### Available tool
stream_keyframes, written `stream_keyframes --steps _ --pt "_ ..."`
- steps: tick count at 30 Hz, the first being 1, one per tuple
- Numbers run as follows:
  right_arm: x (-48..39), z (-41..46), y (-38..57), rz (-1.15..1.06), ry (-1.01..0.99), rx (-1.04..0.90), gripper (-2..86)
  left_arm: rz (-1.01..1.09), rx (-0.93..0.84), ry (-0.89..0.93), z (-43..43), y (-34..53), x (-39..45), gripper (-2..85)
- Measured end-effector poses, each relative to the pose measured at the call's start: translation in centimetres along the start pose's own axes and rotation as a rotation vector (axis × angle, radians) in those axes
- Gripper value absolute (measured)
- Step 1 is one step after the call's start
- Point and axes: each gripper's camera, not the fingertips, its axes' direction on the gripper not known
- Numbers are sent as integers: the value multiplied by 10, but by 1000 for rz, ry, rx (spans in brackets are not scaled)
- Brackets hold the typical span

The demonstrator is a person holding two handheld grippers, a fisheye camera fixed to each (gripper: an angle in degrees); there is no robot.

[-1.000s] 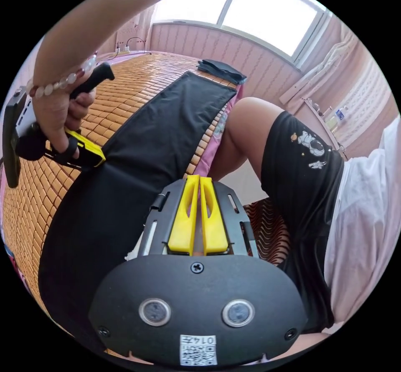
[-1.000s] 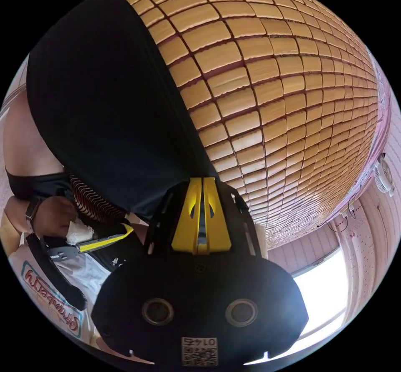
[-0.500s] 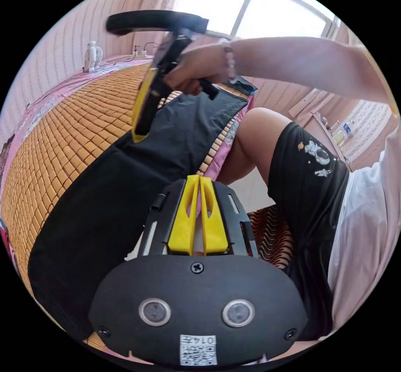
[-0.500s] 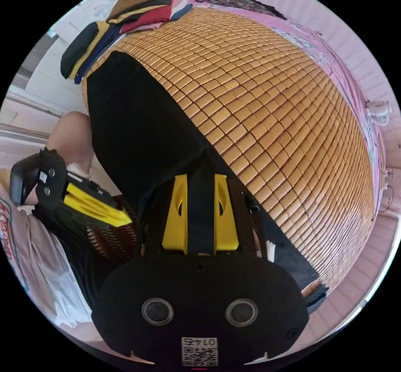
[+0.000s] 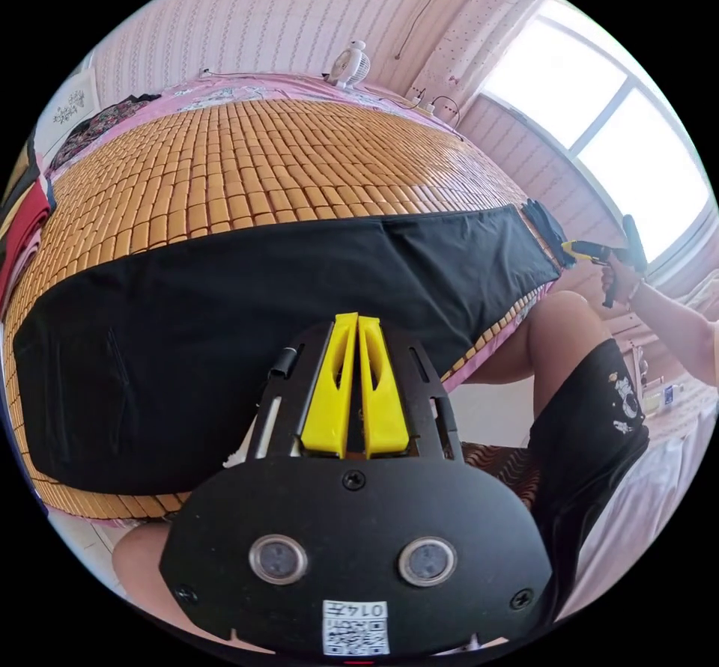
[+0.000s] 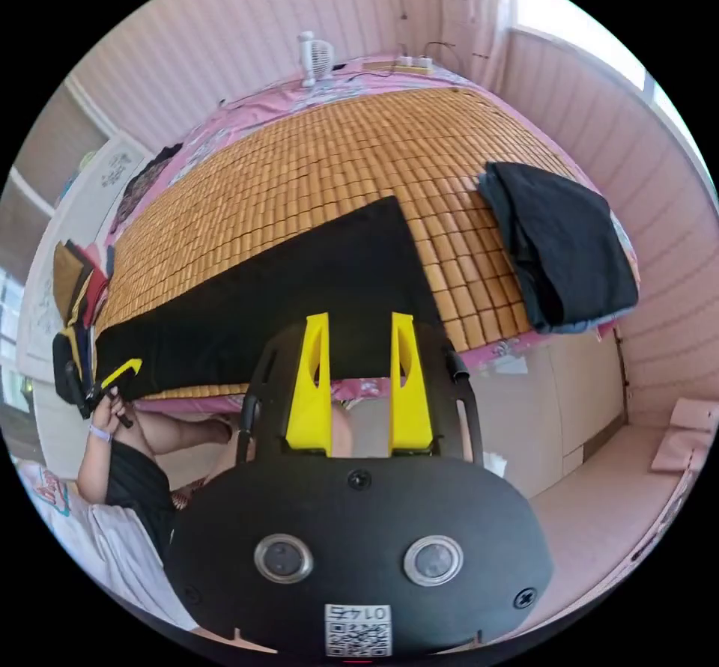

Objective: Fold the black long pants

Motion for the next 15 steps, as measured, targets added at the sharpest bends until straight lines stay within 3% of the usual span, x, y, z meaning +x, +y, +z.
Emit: stream_keyframes --steps 5,10,15 --pt "74 18 30 181 8 -13 165 9 7 -34 -3 6 0 -10" --pt "124 23 53 380 -294 -22 100 8 -4 -63 -7 9 -1 -10" --pt "134 -3 68 309 -278 -8 51 -2 -35 -63 -10 9 -2 -10"
